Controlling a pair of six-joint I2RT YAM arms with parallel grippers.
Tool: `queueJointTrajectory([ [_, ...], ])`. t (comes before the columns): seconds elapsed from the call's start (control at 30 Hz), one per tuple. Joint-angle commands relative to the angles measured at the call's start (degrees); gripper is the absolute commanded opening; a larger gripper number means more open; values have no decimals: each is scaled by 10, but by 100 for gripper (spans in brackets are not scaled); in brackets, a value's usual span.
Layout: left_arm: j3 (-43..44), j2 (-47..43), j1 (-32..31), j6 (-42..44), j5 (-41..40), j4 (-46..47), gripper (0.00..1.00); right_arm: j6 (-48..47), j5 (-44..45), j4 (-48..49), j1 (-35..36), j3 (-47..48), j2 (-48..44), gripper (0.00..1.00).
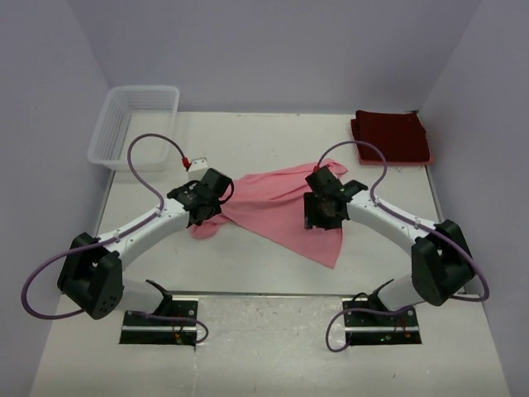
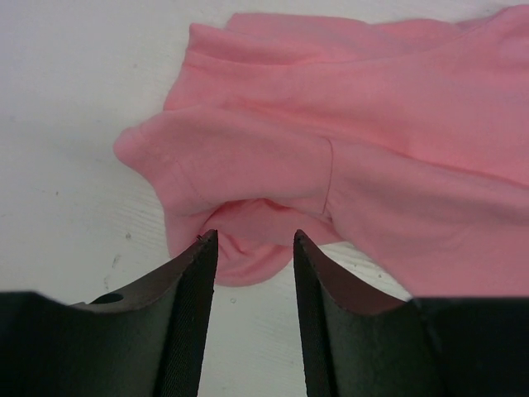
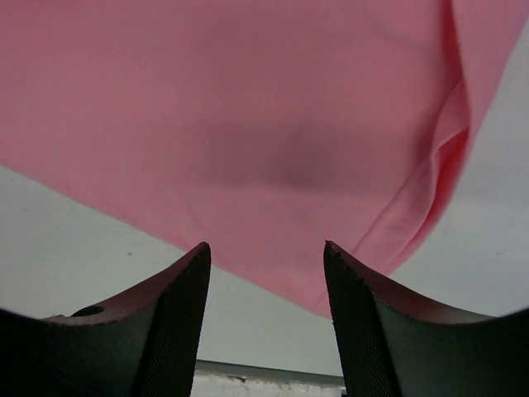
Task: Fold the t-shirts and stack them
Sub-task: Flatten out the tshirt
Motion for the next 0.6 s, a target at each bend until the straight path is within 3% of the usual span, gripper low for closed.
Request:
queueJointTrajectory([
  [0.0,5,-12,-7,1,13,41,43,85,-13,37,16,-49,-47,58],
  [0.2,-8,-23,-13,7,19,69,42,171,51,26,20,-150,-172,60],
  [0.3,-17,-15,-16,16,39,90,41,207,40,27,19,-191,-211,60],
  [0.57,-32,-7,-30,30,60,118,41,255,42,30,19,-252,-198,61],
])
